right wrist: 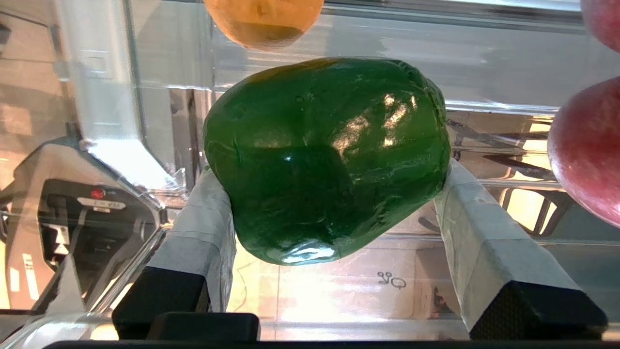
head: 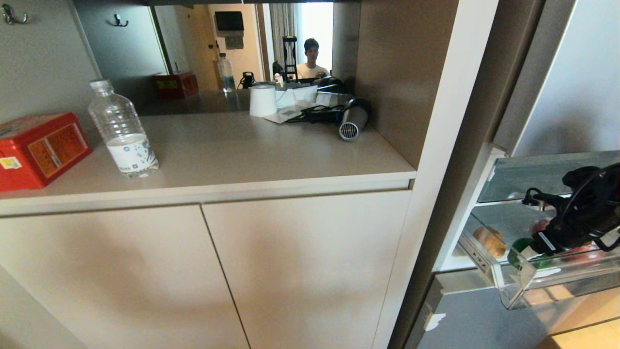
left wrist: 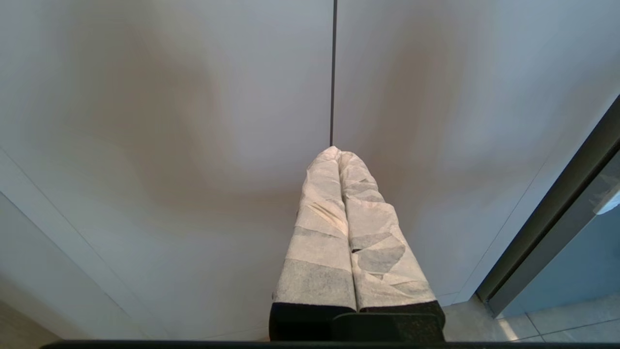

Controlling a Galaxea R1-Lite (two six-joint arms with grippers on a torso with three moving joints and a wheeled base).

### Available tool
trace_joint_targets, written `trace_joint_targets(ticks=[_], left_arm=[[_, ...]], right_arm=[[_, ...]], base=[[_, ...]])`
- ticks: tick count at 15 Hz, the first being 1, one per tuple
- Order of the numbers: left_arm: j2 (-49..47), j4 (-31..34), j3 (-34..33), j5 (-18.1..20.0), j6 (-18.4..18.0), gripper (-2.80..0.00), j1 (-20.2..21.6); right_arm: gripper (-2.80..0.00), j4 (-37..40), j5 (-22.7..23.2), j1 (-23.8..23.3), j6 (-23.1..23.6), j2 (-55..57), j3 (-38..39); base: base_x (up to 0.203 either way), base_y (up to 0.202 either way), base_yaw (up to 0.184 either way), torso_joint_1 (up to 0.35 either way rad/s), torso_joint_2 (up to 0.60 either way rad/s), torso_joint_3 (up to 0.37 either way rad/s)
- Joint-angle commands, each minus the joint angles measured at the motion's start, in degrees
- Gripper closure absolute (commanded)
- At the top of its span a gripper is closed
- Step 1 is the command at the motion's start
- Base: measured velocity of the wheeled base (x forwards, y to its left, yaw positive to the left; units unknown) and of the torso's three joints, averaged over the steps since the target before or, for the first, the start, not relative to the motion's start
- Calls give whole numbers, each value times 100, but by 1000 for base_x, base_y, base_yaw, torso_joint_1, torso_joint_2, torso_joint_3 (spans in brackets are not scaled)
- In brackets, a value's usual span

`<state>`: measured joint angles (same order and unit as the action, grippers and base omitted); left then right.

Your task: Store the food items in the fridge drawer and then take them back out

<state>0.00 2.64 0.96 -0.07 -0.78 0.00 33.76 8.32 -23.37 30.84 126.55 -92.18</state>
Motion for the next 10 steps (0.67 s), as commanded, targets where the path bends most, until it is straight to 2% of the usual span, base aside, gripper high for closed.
trace_joint_targets(ticks=[1, 10], left_arm=[[-9, 0, 0, -1, -1, 0, 0], [-8, 0, 0, -1, -1, 0, 0]], right_arm=[[0, 17, 12, -1, 18, -148, 51], [0, 8, 29, -63, -26, -558, 170]], base=[[0, 0, 0, 0, 0, 0], [0, 0, 0, 0, 0, 0]])
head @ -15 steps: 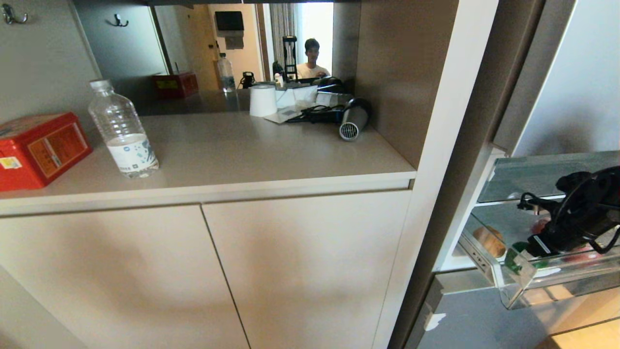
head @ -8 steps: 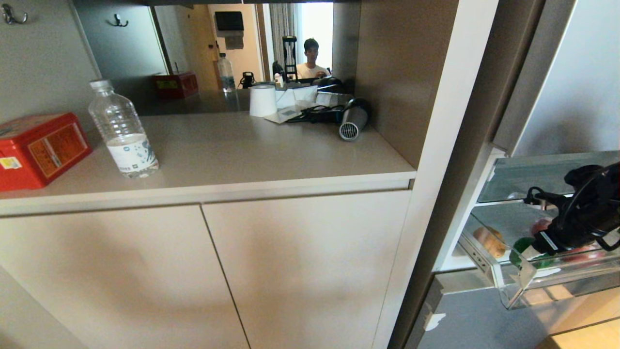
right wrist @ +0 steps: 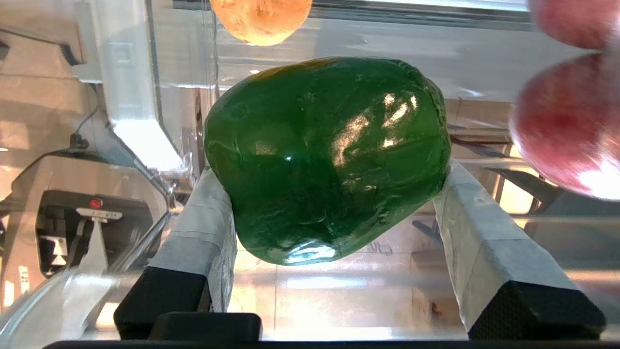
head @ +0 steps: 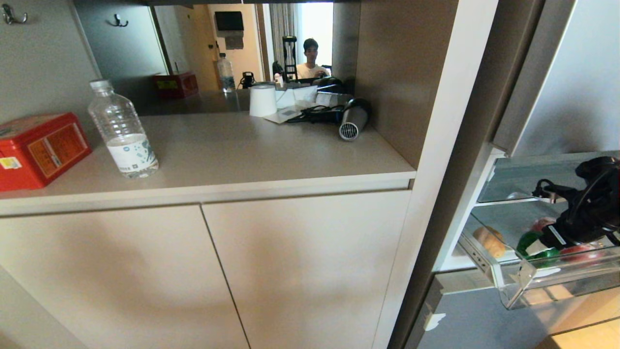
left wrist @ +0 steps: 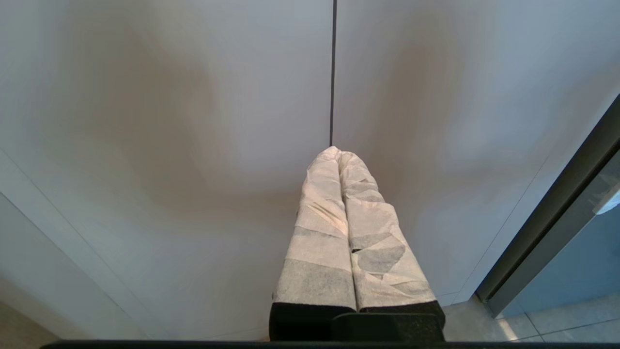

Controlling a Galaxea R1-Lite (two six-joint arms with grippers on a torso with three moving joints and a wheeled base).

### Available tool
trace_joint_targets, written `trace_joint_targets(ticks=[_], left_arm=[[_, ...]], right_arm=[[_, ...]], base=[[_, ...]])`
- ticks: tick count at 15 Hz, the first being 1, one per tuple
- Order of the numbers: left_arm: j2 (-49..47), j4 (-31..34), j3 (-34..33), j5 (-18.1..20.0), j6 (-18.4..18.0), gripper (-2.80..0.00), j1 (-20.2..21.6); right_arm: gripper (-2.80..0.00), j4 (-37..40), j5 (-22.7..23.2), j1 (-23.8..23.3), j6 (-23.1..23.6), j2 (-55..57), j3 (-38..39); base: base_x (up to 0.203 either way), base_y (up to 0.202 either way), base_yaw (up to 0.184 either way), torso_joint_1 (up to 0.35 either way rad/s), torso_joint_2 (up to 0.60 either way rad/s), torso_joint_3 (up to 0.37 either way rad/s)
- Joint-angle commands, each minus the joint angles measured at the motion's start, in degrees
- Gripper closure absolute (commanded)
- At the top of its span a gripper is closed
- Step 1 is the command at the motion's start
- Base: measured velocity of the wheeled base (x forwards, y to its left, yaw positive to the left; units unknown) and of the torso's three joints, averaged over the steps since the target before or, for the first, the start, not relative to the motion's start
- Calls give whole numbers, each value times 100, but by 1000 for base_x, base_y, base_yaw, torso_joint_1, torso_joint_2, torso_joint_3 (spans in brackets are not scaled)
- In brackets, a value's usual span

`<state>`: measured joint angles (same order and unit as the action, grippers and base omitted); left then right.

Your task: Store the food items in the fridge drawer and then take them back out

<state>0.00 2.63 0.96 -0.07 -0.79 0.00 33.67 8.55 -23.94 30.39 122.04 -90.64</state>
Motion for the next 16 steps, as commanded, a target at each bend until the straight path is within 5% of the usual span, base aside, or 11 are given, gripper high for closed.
trace_joint_targets(ticks=[1, 16], left_arm=[[-9, 0, 0, -1, 0, 0, 0], [-8, 1, 0, -1, 0, 0, 0]], right_arm=[[0, 17, 11, -30, 19, -191, 84], [0, -651, 195, -250, -385, -1873, 1509]], base=[[0, 0, 0, 0, 0, 0], [0, 0, 0, 0, 0, 0]])
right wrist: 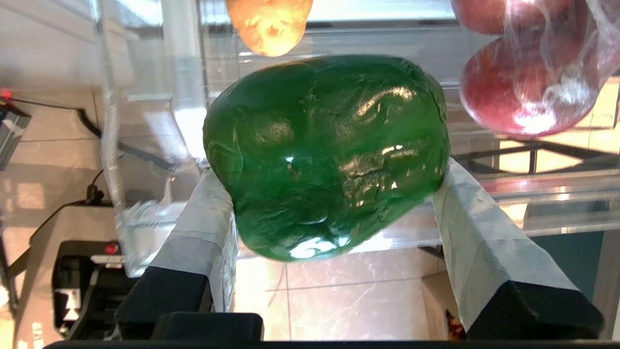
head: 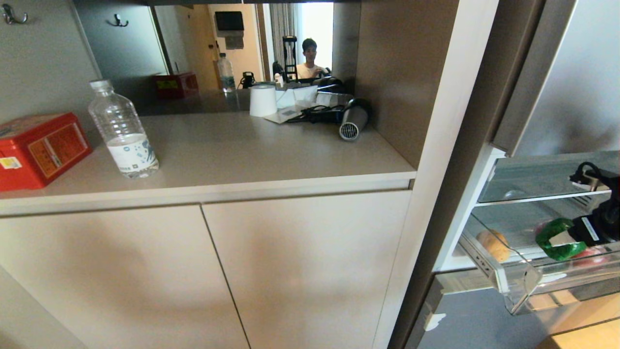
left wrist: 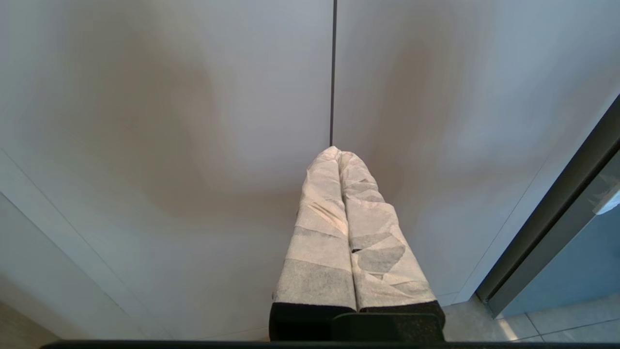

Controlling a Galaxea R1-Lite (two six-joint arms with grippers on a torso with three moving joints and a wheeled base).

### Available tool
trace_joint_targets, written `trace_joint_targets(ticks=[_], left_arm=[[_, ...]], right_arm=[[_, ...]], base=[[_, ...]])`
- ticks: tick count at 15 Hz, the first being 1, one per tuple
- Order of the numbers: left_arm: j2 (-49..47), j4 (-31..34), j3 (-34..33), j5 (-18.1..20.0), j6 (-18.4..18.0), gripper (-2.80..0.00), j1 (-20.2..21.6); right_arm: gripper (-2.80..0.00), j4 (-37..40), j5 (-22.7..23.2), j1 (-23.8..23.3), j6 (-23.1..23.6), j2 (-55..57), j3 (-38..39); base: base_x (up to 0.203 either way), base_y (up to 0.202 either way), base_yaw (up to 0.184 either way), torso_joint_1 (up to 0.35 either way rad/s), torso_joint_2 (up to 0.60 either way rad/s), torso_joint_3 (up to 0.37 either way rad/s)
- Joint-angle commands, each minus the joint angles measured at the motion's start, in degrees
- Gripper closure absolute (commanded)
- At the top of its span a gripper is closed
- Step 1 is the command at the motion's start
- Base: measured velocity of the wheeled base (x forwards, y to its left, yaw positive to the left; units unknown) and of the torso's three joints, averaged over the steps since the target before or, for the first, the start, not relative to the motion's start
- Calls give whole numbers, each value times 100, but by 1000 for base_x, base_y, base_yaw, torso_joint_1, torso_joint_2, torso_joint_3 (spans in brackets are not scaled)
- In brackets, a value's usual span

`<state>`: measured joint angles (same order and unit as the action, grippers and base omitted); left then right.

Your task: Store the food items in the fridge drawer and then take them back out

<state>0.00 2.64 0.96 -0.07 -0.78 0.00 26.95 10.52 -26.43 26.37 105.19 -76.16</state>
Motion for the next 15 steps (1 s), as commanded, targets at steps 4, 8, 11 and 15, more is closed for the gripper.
trace_joint_targets(ticks=[4, 8, 11, 15], left_arm=[[0, 0, 0, -1, -1, 0, 0], [-3, 0, 0, -1, -1, 0, 0], [0, 0, 0, -1, -1, 0, 0], [-1, 0, 0, -1, -1, 0, 0]], right_arm=[[0, 21, 82, -3, 9, -645, 430], [0, 21, 82, -3, 9, -865, 552], [0, 21, 171, 5, 13, -1170, 724], [0, 21, 635, 68, 68, -1807, 1188]], base=[[0, 0, 0, 0, 0, 0], [0, 0, 0, 0, 0, 0], [0, 0, 0, 0, 0, 0], [0, 0, 0, 0, 0, 0]])
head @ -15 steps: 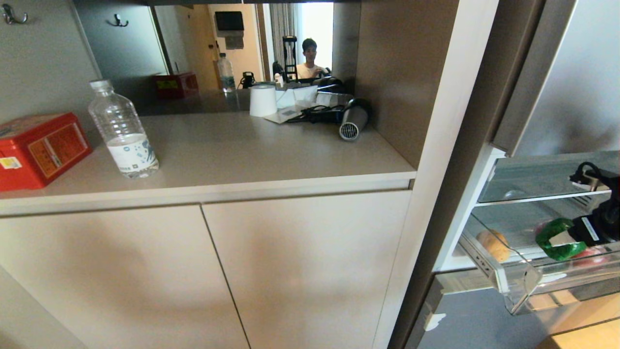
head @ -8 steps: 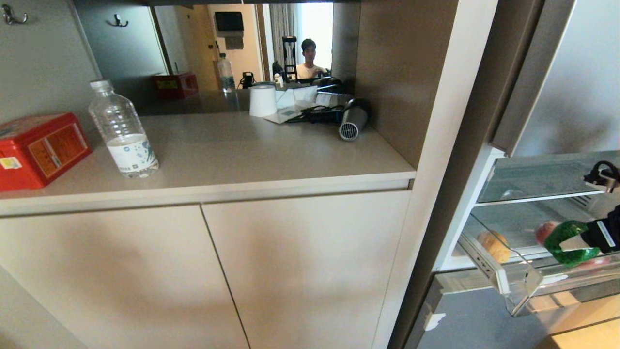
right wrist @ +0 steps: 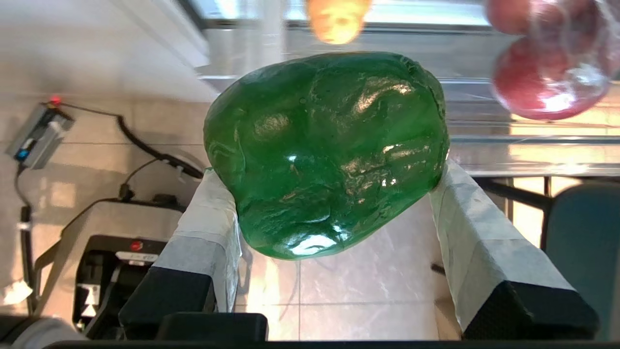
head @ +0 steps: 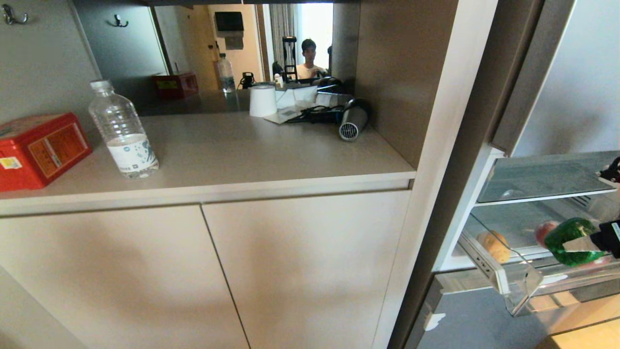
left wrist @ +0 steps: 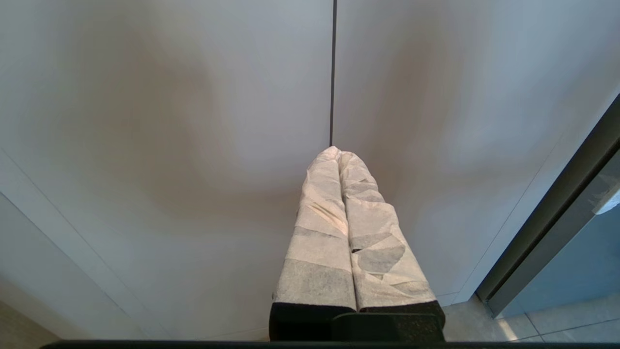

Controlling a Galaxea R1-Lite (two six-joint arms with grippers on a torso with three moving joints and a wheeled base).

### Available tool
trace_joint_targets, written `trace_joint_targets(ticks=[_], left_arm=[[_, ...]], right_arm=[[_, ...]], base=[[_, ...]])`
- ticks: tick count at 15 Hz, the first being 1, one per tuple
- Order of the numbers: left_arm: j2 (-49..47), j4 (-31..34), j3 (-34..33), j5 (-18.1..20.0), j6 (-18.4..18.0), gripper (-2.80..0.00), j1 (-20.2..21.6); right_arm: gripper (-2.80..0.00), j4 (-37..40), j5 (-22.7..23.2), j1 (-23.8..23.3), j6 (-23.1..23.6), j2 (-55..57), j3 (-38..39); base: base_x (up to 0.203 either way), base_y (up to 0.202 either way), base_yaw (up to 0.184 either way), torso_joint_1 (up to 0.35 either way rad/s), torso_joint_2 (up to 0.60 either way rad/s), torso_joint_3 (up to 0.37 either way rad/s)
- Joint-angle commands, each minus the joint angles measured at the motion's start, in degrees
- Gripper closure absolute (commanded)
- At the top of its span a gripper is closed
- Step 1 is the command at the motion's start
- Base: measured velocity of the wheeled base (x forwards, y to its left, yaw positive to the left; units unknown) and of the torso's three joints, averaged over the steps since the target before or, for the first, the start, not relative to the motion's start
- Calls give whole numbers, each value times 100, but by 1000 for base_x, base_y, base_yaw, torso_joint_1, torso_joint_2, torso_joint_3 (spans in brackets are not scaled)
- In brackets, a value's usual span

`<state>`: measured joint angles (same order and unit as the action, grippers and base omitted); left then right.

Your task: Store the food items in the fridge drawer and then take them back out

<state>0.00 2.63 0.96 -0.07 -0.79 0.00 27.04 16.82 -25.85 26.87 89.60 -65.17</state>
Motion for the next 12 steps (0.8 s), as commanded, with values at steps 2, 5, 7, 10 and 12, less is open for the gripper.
trace_joint_targets(ticks=[2, 5, 7, 10, 12], left_arm=[[-2, 1, 0, -1, 0, 0, 0], [-7, 2, 0, -1, 0, 0, 7], [-9, 3, 0, -1, 0, 0, 0], [0, 0, 0, -1, 0, 0, 0], [-9, 5, 0, -1, 0, 0, 0]], right_arm=[[0, 12, 178, 186, 32, -584, 344], [0, 12, 380, 783, 8, -1109, 714], [0, 11, 395, 1441, -62, -1417, 891], [0, -164, 407, 2481, -268, -1606, 1001], [0, -680, 404, 3171, -488, -1555, 1006]], base=[[0, 0, 0, 0, 0, 0], [0, 0, 0, 0, 0, 0], [0, 0, 0, 0, 0, 0], [0, 0, 0, 0, 0, 0], [0, 0, 0, 0, 0, 0]])
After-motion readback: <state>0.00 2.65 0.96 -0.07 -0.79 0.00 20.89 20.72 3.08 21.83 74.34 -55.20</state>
